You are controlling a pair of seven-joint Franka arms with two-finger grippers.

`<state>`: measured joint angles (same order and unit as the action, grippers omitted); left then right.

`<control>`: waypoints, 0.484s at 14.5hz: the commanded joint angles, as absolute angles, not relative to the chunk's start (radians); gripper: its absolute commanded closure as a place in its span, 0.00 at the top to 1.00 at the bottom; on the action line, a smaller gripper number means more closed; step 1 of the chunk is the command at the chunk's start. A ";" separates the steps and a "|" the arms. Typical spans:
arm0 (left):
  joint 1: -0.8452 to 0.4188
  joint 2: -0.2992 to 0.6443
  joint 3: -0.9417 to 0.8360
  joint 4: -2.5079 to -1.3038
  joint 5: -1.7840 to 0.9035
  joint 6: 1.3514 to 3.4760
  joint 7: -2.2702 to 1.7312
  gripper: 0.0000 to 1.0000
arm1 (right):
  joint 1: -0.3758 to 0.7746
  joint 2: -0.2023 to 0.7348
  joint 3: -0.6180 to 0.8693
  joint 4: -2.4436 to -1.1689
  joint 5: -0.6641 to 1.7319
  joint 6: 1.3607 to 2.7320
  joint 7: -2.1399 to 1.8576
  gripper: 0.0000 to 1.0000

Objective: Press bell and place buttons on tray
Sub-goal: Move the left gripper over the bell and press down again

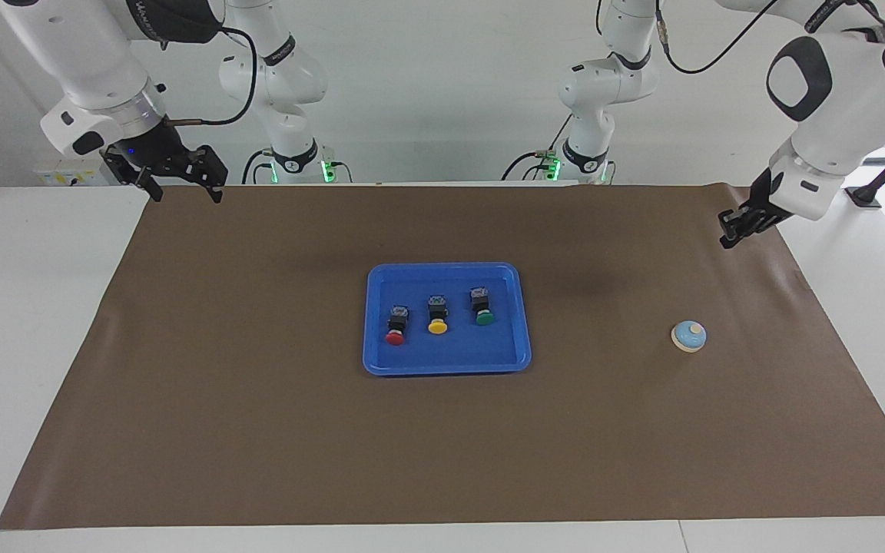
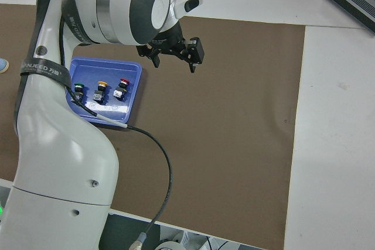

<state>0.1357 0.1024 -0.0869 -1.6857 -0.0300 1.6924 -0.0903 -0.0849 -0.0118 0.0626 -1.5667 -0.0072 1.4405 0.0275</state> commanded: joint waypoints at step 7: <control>0.169 0.175 -0.087 -1.868 -0.041 2.027 -0.028 0.00 | -0.100 -0.023 0.075 -1.571 -0.008 1.428 0.034 1.00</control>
<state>0.1556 0.1994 -0.0842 -1.7847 -0.0300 1.9301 -0.0564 -0.0849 -0.0118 0.0626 -1.5667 -0.0072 1.4405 0.0275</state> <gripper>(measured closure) 0.991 0.000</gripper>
